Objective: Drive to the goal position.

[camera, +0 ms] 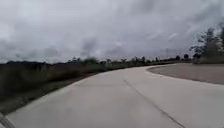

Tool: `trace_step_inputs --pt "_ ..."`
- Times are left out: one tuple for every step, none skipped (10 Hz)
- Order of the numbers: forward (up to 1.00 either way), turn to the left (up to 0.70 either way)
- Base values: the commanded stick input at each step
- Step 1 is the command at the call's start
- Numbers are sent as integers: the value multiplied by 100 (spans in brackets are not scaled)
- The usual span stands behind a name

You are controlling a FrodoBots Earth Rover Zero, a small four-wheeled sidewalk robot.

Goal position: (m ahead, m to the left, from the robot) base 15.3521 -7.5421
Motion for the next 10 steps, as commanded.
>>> trace_step_inputs --pt "85 0" --pt "85 0" --pt "85 0" --pt "85 0" --pt "85 0" --pt "85 0" --pt "85 0" --pt "85 0" --pt "85 0" --pt "85 0"
